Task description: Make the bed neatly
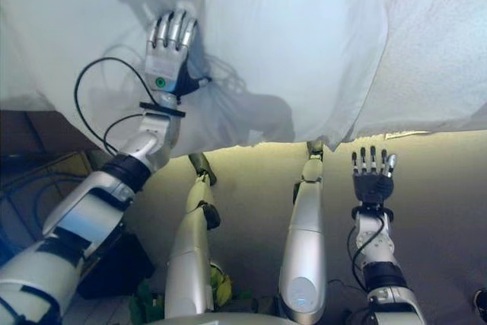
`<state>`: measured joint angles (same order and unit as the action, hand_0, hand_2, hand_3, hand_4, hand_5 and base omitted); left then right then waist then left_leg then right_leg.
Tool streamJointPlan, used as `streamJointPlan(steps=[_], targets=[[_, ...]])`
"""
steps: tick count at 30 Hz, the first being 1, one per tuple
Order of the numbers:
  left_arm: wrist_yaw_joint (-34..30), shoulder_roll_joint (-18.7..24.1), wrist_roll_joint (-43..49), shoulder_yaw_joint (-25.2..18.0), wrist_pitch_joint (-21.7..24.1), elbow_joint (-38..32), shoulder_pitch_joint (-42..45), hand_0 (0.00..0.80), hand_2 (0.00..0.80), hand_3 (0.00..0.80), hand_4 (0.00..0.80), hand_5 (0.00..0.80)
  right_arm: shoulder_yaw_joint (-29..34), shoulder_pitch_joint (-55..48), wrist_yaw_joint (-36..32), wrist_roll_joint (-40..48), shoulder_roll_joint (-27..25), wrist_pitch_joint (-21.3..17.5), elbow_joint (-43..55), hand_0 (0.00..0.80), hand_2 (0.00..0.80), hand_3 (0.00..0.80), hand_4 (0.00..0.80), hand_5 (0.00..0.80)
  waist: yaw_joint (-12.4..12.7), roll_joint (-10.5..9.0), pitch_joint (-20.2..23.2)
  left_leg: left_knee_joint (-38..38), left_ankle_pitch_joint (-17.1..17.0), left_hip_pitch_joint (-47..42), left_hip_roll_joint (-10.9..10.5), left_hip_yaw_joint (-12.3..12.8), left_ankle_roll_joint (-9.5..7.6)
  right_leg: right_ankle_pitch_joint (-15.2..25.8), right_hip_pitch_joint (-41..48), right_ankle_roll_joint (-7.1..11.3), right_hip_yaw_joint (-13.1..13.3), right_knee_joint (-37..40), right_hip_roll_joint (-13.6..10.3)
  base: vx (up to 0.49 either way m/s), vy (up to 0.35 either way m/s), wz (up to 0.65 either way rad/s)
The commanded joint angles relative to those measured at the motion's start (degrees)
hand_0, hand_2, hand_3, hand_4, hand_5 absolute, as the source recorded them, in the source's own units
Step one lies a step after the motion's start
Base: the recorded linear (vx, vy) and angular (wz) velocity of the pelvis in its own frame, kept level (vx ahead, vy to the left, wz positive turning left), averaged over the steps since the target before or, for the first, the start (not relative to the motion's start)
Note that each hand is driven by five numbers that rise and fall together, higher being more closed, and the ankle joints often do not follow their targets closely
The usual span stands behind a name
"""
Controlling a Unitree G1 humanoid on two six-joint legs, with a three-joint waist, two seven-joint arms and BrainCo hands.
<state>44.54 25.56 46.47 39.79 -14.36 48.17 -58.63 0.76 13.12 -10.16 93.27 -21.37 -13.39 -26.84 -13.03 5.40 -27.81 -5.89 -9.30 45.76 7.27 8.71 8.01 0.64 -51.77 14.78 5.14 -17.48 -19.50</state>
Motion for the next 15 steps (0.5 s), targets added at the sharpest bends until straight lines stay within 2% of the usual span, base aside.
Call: streamJointPlan(steps=[1,2,8,15], targets=[[-6.14,1.89,-0.90,0.99,-3.88,7.64,-2.20,0.731,0.731,0.731,0.731,0.731,2.22,0.79,2.47,-1.91,-2.98,-2.06,5.10,0.000,0.000,0.000,0.000,0.000,-0.44,-2.17,-1.98,-4.14,-0.80,4.78,-0.60,-1.52,-0.04,9.17,-2.01,-3.76,-0.77,4.36,3.93,0.000,0.033,-0.03],[-6.58,1.93,-1.41,1.01,-4.21,7.64,-1.97,0.800,0.800,0.800,0.800,0.800,2.15,0.80,2.66,-1.95,-2.96,-1.85,5.39,0.000,0.000,0.000,0.000,0.000,-0.45,-2.20,-1.98,-4.73,-0.62,5.19,-0.56,-1.54,-0.04,9.12,-2.33,-3.81,-0.71,4.04,3.99,-0.001,0.023,-0.04],[-6.76,1.67,-2.16,0.86,-4.01,7.52,-1.48,0.800,0.800,0.800,0.800,0.800,1.45,1.00,3.13,-1.78,-2.51,-2.47,6.19,0.000,0.000,0.000,0.000,0.000,-0.38,-2.27,-1.98,-5.24,-0.55,5.96,-0.37,-1.30,-0.11,9.17,-2.89,-3.84,-0.76,4.10,3.95,0.000,0.000,0.00],[-5.97,2.12,-3.54,0.52,-1.15,7.21,-1.17,0.800,0.800,0.800,0.800,0.800,1.77,1.50,2.85,-1.23,-2.98,-2.06,5.39,0.000,0.000,0.000,0.000,0.000,-0.13,-1.87,-1.98,-5.34,-0.54,5.52,-0.08,-0.80,-0.02,8.96,-2.22,-3.82,-1.15,4.20,3.46,0.000,0.009,0.00]])
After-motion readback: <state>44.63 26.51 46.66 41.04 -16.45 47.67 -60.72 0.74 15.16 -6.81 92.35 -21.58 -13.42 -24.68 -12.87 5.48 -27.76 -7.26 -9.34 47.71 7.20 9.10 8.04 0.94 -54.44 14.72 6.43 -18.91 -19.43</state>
